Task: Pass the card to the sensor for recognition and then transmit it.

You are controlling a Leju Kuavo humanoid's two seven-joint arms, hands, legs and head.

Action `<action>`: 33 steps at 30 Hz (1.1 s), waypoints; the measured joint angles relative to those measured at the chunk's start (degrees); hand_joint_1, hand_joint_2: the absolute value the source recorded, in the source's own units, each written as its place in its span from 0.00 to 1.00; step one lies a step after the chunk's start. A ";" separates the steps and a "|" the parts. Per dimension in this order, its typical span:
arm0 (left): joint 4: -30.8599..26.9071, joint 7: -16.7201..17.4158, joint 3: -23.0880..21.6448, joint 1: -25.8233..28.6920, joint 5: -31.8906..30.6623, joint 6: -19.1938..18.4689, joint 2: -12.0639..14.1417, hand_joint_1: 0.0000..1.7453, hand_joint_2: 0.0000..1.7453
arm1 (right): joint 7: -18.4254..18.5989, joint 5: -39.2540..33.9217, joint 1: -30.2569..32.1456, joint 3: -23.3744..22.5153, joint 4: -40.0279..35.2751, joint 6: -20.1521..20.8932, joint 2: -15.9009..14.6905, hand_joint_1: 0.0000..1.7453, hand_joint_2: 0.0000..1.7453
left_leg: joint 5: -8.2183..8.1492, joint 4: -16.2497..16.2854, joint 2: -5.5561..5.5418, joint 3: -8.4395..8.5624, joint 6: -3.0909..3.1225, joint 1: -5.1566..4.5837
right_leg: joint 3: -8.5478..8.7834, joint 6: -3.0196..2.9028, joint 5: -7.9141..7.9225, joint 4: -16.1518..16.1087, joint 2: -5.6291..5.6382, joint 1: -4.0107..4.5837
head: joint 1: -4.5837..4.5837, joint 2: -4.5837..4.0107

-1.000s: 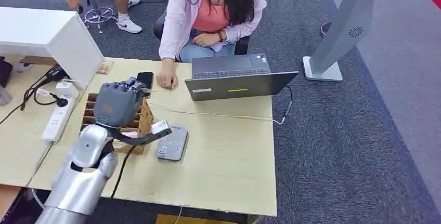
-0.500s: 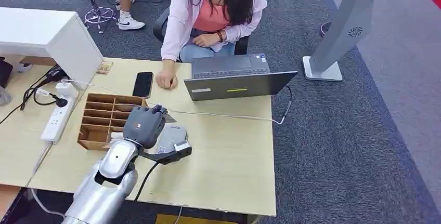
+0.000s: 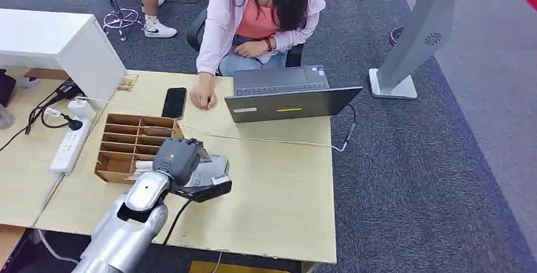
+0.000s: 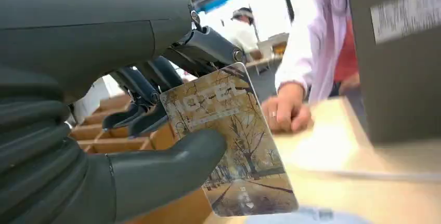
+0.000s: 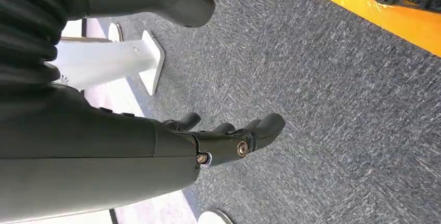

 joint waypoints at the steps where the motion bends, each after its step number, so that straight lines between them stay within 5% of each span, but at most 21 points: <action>1: 0.57 -0.18 -0.11 -0.16 0.53 -0.47 0.02 1.00 1.00 | 0.00 -0.05 0.00 0.00 0.00 0.00 0.00 0.00 1.00 | 0.00 0.00 0.00 0.00 0.00 0.00 | 0.00 0.00 0.00 0.00 0.00 0.00 | 0.00 0.00; 10: 4.38 -2.91 -1.38 -2.84 4.55 -2.97 0.96 1.00 1.00 | -0.07 0.00 0.02 0.00 0.00 0.20 0.00 0.00 1.00 | 0.01 0.00 -0.01 -0.01 0.00 0.01 | 0.01 0.00 0.01 0.01 -0.01 0.00 | 0.00 0.00; 18: 0.00 3.63 -1.29 -5.60 -0.57 9.20 2.86 1.00 1.00 | -0.39 0.41 0.03 0.28 0.00 0.61 0.00 0.00 1.00 | 0.05 0.00 -0.02 -0.05 0.02 0.02 | 0.00 0.02 0.04 0.02 -0.03 0.00 | -0.02 0.00; 22: -2.95 3.34 -0.52 -7.59 -1.66 9.48 3.87 1.00 1.00 | -0.39 0.50 0.02 0.37 0.00 0.63 0.00 0.00 1.00 | 0.06 0.00 -0.02 -0.04 0.02 0.01 | 0.00 0.02 0.05 0.02 -0.03 0.00 | 0.00 0.00; 27: -4.43 3.37 1.82 -10.18 -3.73 15.65 5.40 1.00 1.00 | -0.68 1.44 0.00 0.90 0.02 0.87 0.00 0.00 1.00 | 0.08 0.00 -0.03 -0.06 -0.01 0.02 | -0.02 0.02 0.06 0.03 -0.03 0.01 | 0.02 0.00; 33: -4.43 1.40 5.25 -14.82 -3.69 15.64 7.04 1.00 1.00 | -0.96 1.68 -0.07 1.66 0.02 0.90 0.00 0.00 1.00 | 0.11 0.00 -0.04 -0.05 -0.03 0.03 | -0.02 -0.01 0.08 0.04 -0.04 0.01 | -0.04 0.00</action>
